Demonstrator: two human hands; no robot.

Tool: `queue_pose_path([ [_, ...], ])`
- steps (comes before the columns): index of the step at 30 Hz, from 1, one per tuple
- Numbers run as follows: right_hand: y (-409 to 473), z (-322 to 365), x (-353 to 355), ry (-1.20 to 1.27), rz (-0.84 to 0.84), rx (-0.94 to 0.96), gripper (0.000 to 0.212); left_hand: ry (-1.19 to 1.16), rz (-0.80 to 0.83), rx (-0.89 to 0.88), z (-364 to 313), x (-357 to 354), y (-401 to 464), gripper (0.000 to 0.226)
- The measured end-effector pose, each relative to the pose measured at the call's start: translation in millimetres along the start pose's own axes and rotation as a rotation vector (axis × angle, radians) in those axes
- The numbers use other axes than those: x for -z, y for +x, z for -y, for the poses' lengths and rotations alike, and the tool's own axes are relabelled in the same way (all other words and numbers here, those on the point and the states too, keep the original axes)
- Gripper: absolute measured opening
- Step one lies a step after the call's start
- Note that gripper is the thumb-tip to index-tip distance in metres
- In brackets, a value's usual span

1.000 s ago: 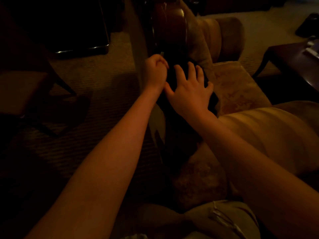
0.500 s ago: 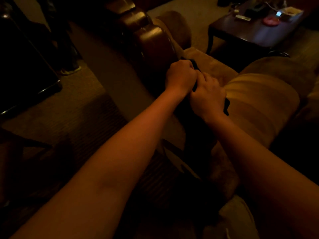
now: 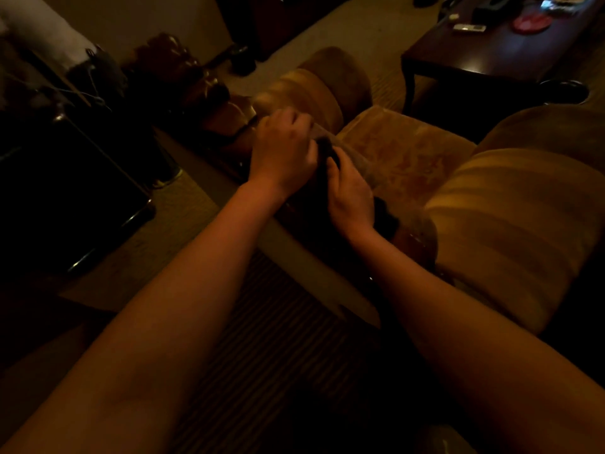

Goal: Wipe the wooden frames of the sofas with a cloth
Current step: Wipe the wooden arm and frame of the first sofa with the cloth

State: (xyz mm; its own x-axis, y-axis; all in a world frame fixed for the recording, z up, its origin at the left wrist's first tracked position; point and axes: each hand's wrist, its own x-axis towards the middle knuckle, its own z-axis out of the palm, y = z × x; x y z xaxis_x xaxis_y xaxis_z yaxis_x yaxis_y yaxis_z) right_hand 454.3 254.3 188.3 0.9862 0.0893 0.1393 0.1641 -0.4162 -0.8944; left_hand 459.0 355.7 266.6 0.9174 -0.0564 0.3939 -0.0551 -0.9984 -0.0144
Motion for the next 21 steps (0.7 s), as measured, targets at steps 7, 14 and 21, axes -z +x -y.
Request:
queue_pose_path([
  [7, 44.0, 7.0, -12.7, 0.297, 0.066, -0.136, 0.039, 0.064, 0.118, -0.123, 44.4, -3.8, 46.3, 0.038],
  [14, 54.7, 19.3, -3.6, 0.494, 0.100, -0.399, 0.030, -0.113, 0.203, 0.005, 54.9, -18.6, 66.3, 0.034],
  [21, 13.8, 76.3, -67.1, -0.444, -0.378, -0.154, 0.038, -0.425, 0.185, -0.045, 66.2, -10.2, 61.2, 0.033],
])
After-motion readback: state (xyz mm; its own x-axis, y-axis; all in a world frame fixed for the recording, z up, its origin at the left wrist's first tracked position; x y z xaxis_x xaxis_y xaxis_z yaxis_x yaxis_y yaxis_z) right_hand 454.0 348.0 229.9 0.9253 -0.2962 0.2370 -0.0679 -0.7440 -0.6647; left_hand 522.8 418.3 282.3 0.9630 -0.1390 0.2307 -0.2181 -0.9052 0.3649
